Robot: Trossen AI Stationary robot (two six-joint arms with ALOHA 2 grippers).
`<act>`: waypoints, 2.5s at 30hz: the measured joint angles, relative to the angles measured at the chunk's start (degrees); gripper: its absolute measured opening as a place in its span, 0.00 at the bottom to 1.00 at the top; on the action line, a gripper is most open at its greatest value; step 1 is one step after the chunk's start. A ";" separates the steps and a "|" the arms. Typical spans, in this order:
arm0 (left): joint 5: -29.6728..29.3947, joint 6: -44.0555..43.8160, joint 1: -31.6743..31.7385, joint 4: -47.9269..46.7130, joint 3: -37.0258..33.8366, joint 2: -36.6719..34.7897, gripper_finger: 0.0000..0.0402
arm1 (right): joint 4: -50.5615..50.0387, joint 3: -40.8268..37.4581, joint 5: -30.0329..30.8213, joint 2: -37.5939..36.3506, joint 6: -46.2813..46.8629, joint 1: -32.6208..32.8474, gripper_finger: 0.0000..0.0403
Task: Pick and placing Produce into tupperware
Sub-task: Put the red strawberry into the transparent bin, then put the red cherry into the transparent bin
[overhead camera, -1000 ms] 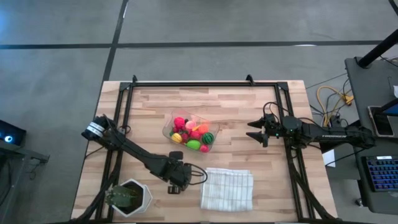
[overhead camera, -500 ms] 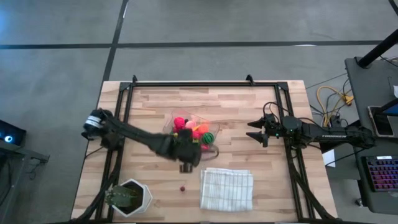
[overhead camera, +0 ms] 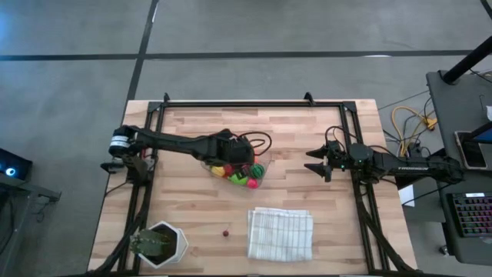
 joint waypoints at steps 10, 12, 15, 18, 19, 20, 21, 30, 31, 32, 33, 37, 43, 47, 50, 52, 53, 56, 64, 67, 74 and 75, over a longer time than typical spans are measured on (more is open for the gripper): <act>0.48 -11.44 0.07 0.71 0.00 0.02 0.45 | 0.00 0.02 0.00 -0.02 0.00 0.00 0.82; 0.50 -15.36 0.07 0.73 0.00 0.02 0.48 | 0.01 0.02 0.00 -0.02 0.00 0.02 0.82; 0.52 -20.27 0.05 1.12 0.00 0.04 0.56 | 0.00 0.02 0.00 -0.02 0.00 0.02 0.82; 2.19 -20.86 0.00 1.09 0.00 0.04 0.64 | 0.00 0.00 0.00 -0.02 0.00 0.02 0.82; 4.40 -20.89 -0.09 1.09 0.00 0.04 0.66 | 0.01 0.01 0.00 -0.01 0.00 0.00 0.82; 7.90 -20.89 -0.29 1.15 0.00 0.04 0.67 | 0.01 0.02 -0.01 -0.02 0.00 0.01 0.82; 12.15 -20.70 -0.69 1.19 0.00 -0.01 0.68 | 0.01 0.02 0.00 -0.02 0.00 0.00 0.82; 27.48 -14.44 -18.35 1.23 -0.02 -0.03 0.69 | 0.01 0.02 -0.02 -0.02 0.00 0.01 0.82; 25.55 -14.69 -20.41 1.29 -0.02 0.43 0.69 | 0.02 0.00 -0.02 -0.02 0.00 0.00 0.82; 22.75 -16.15 -22.41 1.17 -0.02 0.69 0.69 | 0.02 0.02 0.00 -0.02 0.00 0.00 0.82; 20.18 -19.61 -24.31 0.81 -0.14 0.87 0.69 | 0.00 0.01 -0.02 0.00 0.00 0.00 0.82; 17.50 -42.36 -27.22 1.15 -1.13 1.49 0.69 | 0.02 0.02 -0.02 -0.03 0.00 0.01 0.82; 20.62 -59.64 -28.12 0.15 -2.90 4.01 0.69 | 0.04 0.01 -0.01 -0.02 0.00 0.00 0.82; 27.24 -61.42 -28.12 1.23 -2.78 7.16 0.69 | -0.02 0.02 -0.02 0.02 0.00 0.00 0.82; 28.55 -61.42 -28.49 1.66 -2.12 8.73 0.69 | 0.00 0.01 -0.02 0.02 0.01 0.00 0.82; 28.72 -61.43 -28.56 1.74 -1.44 9.29 0.69 | 0.00 0.01 -0.01 -0.02 0.00 0.00 0.82; 28.76 -61.43 -28.56 1.83 -1.31 9.49 0.69 | -0.02 0.02 -0.02 -0.04 0.02 0.00 0.82; 28.90 -61.45 -28.60 1.67 -1.31 10.02 0.69 | -0.01 0.02 -0.01 -0.02 0.00 0.00 0.82; 30.11 -61.43 -28.58 2.29 -1.48 12.50 0.69 | -0.01 0.01 -0.02 0.00 0.01 0.00 0.82; 31.38 -61.41 -28.58 5.14 -1.40 13.74 0.69 | 0.00 0.01 -0.01 -0.02 0.02 0.01 0.82; 31.47 -61.43 -28.58 6.60 -1.65 13.81 0.58 | 0.00 0.02 -0.01 0.00 0.00 0.00 0.82; 31.43 -61.43 -28.54 6.71 -1.64 13.81 0.55 | 0.00 0.02 -0.01 -0.02 0.01 0.01 0.82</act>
